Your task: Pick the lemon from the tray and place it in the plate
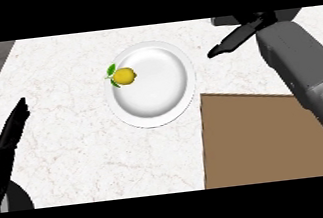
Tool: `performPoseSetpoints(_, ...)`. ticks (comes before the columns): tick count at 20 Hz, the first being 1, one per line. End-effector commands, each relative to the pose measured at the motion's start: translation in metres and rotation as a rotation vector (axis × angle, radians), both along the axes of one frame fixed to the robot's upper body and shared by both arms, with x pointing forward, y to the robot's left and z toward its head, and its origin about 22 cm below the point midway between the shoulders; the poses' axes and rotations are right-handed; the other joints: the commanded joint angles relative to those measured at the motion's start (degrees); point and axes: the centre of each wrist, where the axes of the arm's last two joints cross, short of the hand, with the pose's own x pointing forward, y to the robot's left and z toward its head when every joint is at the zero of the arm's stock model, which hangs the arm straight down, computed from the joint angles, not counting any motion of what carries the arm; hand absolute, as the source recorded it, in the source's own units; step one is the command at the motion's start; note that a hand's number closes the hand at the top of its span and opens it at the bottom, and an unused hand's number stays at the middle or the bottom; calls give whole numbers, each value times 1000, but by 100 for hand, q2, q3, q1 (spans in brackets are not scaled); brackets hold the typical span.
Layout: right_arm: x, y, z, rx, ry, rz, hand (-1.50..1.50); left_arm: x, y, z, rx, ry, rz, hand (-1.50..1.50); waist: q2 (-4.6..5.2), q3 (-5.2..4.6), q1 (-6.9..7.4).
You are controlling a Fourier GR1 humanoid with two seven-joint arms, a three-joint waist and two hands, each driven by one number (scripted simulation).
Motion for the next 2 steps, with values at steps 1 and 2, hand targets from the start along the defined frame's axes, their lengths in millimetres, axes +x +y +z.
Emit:
performPoseSetpoints(1,0,-30,10,-6,-19,-20,-150,-5,0,-23,-18,54,26,0,77,-161,104)
performPoseSetpoints(2,2,-31,16,-8,-10,-10,-150,5,-3,-19,-1,36,44,0,69,-159,-9)
